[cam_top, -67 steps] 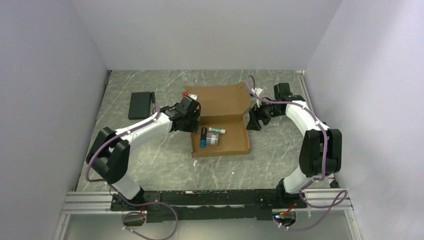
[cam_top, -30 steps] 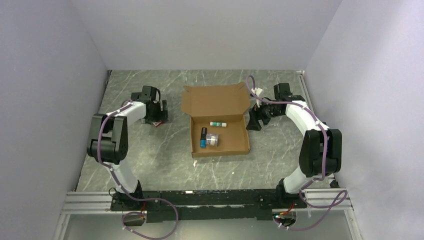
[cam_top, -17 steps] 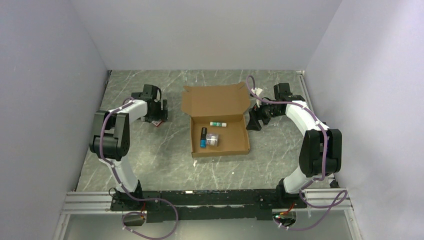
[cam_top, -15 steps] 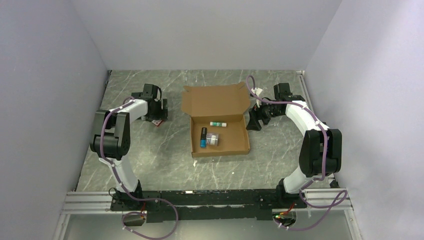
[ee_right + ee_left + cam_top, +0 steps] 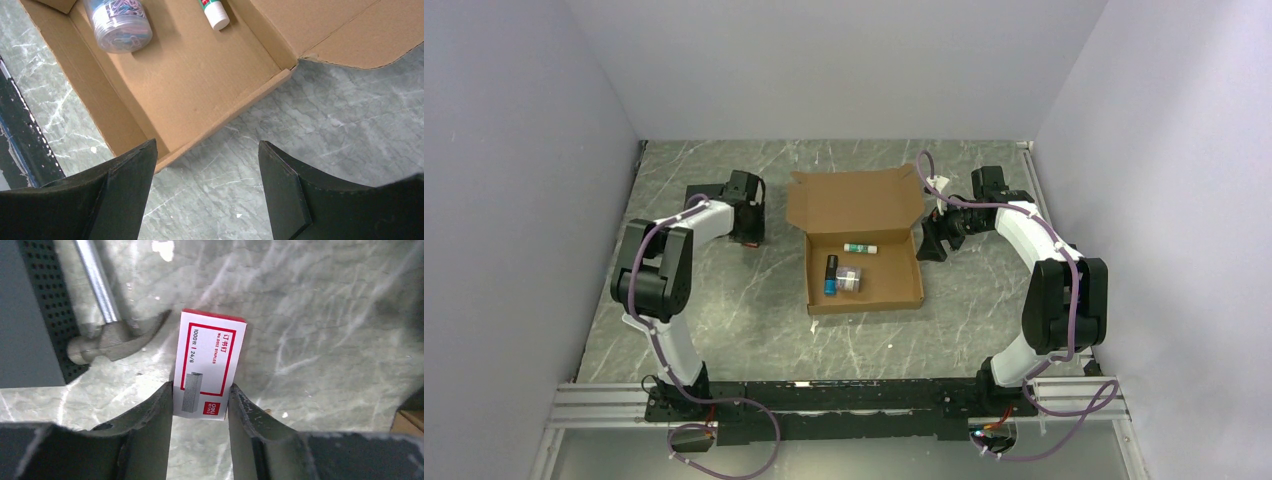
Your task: Fold the paper box
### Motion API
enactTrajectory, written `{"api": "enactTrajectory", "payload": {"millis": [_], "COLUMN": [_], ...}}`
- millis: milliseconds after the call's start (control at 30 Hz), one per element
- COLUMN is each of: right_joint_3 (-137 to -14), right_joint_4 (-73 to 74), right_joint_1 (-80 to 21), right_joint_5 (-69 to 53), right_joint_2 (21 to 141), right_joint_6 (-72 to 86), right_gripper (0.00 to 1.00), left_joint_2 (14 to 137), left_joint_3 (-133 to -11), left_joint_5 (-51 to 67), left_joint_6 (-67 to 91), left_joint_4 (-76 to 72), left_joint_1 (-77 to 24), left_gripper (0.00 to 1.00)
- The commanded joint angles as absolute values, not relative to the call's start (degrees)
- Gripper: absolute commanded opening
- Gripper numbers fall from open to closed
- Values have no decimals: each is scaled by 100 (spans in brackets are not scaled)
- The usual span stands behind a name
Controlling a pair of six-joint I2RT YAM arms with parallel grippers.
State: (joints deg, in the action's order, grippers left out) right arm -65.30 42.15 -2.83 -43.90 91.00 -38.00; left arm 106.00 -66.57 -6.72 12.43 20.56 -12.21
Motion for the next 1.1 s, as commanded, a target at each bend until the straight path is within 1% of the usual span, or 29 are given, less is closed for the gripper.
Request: {"api": "enactTrajectory", "payload": {"millis": [0,100,167,267,433,600,867,1067], "right_joint_3": [-6661,-6658,-6662,-6657,-6662,-6662,-6662,-6659], "right_joint_4": [4245,4241,4245,4245,4245,4245,4245,4245], "right_joint_1": [-264,-264,-264,-265,-260,-258,-255,-259], "right_joint_5": [-4582,-4580,-4590,-4588,-4591,-4592,-4603,-4609], "right_joint_2": [8934,8928,8922,8918,8894,8878,8867,8843], "right_joint_6": [-3956,-3959,-3948,-3946,-3946,-3955,-3960,-3964], "right_gripper": [78,78,78,78,78,78,78,78], "left_joint_2": [10544,10331,10147,9918,9440,8682,7641,6942], "left_joint_3": [-6504,-6322,-6197,-6016,-5660,-5271,-4902,-4802], "left_joint_5": [-893,-883,-859,-796,-639,-526,4,912], "left_joint_6": [1415,1519,1596,1688,1899,2204,2496,2417], "left_joint_4": [2283,2277,2271,2252,2174,2117,2009,1753], "left_joint_1": [-1496,-1616,-1650,-1678,-1696,-1694,-1688,-1696], "left_gripper": [38,34,27,24,16,8,2,0]}}
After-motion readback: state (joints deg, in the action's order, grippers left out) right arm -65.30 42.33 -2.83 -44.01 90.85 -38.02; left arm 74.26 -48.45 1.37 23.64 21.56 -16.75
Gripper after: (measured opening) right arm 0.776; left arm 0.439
